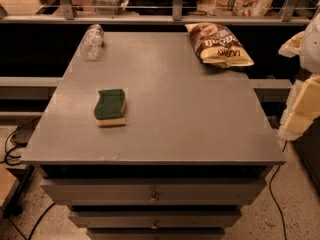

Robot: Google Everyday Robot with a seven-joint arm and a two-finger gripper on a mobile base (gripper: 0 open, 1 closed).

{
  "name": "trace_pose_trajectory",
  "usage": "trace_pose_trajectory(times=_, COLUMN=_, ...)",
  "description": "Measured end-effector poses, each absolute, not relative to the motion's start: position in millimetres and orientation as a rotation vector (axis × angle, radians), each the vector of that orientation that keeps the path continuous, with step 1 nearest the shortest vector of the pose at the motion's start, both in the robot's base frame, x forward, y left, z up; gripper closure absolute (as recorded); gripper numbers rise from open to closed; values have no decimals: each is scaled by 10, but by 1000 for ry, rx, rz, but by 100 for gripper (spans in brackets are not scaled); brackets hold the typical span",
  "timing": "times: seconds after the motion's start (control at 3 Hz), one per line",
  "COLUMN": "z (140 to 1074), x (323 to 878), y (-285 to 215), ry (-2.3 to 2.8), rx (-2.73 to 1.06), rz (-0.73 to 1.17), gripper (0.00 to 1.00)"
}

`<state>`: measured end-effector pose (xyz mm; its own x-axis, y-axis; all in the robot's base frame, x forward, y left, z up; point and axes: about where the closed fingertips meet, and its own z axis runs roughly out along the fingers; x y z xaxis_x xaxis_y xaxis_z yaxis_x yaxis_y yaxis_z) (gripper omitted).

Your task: Move brown chip bag near water bottle

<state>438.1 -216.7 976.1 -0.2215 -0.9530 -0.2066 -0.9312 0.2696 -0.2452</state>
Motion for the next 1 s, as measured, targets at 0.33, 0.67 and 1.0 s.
trace_pose_trajectory(times=0.33, z=9761, x=4381, y=-2167, ry=2232, rx=-1725, rz=-98, gripper=0)
trace_pose_trajectory(times=0.67, z=9790, x=4693, y=-2056, ry=2155, rx=-1601, rz=5, gripper=0)
trace_pose_trajectory(times=1.0, z=9783, x=5016, y=-1915, ry=2062, rx=-1501, rz=130, gripper=0)
